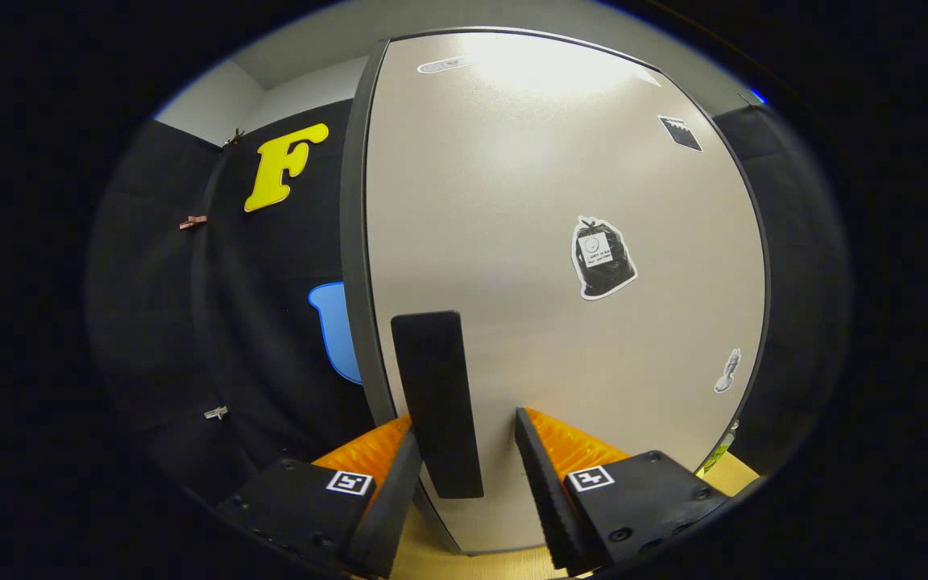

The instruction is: Open the shoe cabinet door, grab the shoes and put them into the shoe cabinet, then close the shoe cabinet door.

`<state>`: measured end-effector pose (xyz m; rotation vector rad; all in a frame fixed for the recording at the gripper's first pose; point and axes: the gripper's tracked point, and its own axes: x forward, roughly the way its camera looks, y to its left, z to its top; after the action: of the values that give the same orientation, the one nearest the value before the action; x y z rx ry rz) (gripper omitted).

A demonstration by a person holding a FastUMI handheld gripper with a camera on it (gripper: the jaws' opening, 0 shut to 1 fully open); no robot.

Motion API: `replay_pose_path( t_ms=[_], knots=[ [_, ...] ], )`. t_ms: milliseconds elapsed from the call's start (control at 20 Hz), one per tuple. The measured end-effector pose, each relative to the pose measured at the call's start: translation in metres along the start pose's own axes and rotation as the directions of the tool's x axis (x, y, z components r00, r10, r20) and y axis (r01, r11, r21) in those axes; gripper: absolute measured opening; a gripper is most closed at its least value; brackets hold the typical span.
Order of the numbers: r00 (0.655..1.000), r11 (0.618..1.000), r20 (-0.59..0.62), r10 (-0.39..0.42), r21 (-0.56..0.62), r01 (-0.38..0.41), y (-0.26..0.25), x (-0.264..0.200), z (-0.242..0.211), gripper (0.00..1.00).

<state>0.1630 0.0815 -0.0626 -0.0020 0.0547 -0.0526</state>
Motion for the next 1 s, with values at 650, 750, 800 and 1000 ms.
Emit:
replay_pose_path(
  t_ms=[650,750,800,1000],
  knots=[
    [0.998,0.997,-0.018,0.066,-0.051,-0.066,0.01,-0.015,-0.002,0.27],
    [0.997,0.996,-0.016,0.08,-0.045,-0.08,0.01,-0.028,-0.002,0.27],
    [0.997,0.995,-0.012,0.081,-0.048,-0.082,0.008,-0.037,-0.001,0.27],
    [0.995,0.994,-0.017,0.096,-0.046,-0.097,-0.002,-0.073,0.0,0.27]
  ],
)
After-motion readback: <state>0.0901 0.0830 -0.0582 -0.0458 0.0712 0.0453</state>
